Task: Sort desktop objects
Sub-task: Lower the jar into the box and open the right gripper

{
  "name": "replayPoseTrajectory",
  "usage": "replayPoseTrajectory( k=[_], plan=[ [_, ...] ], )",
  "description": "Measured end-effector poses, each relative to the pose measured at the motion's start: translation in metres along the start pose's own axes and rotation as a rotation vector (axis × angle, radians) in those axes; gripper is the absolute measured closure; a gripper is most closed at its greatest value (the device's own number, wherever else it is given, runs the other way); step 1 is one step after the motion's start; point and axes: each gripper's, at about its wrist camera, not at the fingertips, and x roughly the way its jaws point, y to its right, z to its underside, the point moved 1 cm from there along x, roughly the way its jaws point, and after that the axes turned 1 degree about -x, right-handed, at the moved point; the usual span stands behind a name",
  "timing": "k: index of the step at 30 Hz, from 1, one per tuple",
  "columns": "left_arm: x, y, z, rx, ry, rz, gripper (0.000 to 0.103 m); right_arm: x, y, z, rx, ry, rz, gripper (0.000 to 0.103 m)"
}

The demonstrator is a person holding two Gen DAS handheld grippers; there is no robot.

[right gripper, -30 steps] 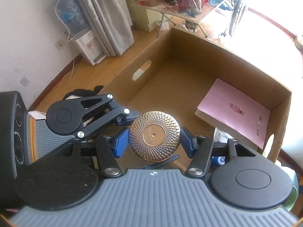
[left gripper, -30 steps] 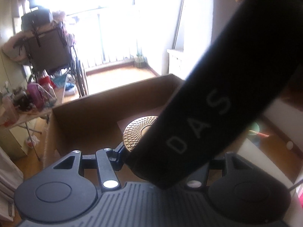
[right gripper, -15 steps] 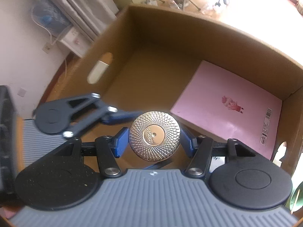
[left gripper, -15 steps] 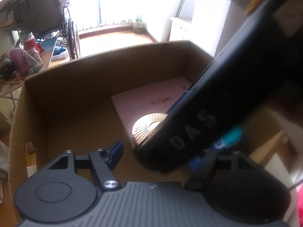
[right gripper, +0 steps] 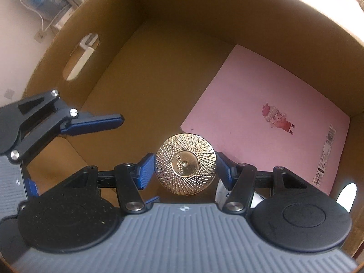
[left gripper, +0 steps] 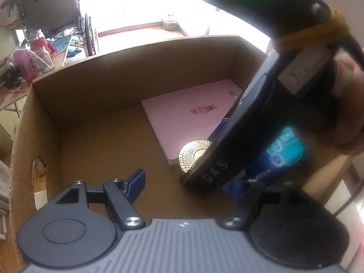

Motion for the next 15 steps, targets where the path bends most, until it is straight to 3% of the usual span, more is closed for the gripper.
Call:
replayPoseTrajectory(
  k=[7,15],
  plan=[
    [-0.022,0.018,0.021,0.009,0.011,-0.010,0.028,-0.006,-0.015,0.001,-0.042,0.011,0.075,0.043],
    [-0.080,0.044,0.046,-0.005,0.076,-0.017,0.027,-0.049,-0.022,0.018,0.010,0.107,0.102,0.041]
  ],
)
